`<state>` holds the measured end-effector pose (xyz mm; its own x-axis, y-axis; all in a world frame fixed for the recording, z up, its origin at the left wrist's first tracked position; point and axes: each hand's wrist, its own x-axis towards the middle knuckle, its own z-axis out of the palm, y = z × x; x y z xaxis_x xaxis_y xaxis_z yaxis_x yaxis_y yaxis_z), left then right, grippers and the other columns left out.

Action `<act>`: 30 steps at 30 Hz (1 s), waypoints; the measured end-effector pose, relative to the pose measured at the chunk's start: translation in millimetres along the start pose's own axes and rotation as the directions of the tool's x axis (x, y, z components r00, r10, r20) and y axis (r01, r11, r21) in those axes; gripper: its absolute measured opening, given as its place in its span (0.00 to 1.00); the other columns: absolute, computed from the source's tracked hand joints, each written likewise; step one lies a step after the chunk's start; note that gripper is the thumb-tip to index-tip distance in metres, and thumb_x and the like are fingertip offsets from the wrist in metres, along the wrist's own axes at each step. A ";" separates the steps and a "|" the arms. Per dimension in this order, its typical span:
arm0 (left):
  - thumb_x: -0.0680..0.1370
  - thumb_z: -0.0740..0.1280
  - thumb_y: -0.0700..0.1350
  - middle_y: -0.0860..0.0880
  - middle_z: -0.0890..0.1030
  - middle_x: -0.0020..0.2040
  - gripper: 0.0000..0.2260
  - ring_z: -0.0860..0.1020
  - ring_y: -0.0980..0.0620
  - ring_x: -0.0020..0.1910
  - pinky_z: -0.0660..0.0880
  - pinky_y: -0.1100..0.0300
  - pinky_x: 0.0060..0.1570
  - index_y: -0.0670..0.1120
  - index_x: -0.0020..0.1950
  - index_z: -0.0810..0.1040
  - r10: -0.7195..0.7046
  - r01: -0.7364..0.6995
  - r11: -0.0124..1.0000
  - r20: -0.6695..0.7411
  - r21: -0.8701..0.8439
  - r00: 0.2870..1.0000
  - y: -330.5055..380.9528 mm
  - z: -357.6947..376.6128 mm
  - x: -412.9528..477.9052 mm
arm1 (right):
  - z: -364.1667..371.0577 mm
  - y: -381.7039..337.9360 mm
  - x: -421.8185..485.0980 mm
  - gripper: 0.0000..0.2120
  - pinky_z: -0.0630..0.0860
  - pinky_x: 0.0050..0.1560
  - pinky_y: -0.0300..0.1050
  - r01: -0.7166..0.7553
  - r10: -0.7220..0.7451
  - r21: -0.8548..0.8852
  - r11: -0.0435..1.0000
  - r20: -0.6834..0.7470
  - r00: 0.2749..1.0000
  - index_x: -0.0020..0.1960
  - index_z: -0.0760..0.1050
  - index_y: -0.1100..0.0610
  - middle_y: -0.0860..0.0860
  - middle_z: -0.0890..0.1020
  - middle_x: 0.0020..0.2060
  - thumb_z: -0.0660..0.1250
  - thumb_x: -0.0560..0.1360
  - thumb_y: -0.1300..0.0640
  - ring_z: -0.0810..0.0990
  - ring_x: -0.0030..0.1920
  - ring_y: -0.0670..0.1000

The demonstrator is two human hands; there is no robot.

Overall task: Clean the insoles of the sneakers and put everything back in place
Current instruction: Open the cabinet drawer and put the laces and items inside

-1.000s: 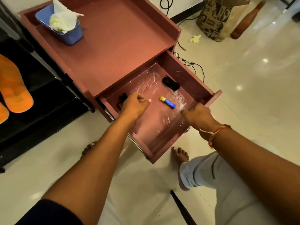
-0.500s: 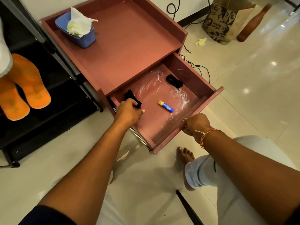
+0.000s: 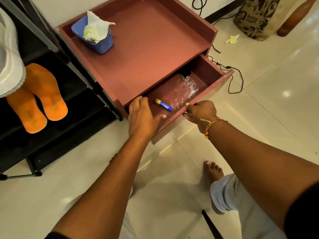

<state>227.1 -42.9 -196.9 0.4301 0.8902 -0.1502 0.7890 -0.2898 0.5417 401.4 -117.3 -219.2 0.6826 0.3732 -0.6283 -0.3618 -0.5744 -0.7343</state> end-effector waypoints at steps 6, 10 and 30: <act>0.74 0.75 0.54 0.42 0.53 0.82 0.46 0.48 0.45 0.82 0.48 0.51 0.79 0.41 0.81 0.52 0.019 -0.017 0.986 -0.014 0.164 1.000 -0.8 3.3 16.4 | 28.5 -18.6 13.7 0.03 0.84 0.39 0.45 -0.015 0.012 0.101 0.995 0.024 1.000 0.49 0.81 0.62 0.58 0.86 0.44 0.71 0.77 0.62 0.87 0.39 0.55; 0.76 0.74 0.52 0.42 0.53 0.82 0.44 0.48 0.43 0.82 0.44 0.53 0.77 0.41 0.81 0.50 0.013 -0.001 0.957 -0.040 0.290 0.999 -6.8 8.6 25.9 | 39.0 -27.2 15.9 0.08 0.84 0.44 0.45 -0.035 0.020 0.143 0.989 0.100 0.995 0.57 0.80 0.58 0.56 0.86 0.47 0.65 0.80 0.64 0.87 0.46 0.52; 0.74 0.70 0.33 0.43 0.77 0.58 0.18 0.74 0.44 0.53 0.75 0.52 0.52 0.43 0.63 0.74 0.188 -0.020 0.879 -0.308 0.476 0.933 -20.2 19.3 46.1 | 73.2 -24.7 48.7 0.40 0.72 0.58 0.44 -0.050 -0.096 0.213 0.976 0.625 0.775 0.81 0.50 0.43 0.43 0.60 0.79 0.59 0.77 0.72 0.68 0.72 0.48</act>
<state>239.5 -2.8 -230.7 0.4144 0.8840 0.2163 0.8939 -0.4401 0.0859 397.1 -31.6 -250.5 0.1672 0.7996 -0.5767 -0.5227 -0.4241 -0.7396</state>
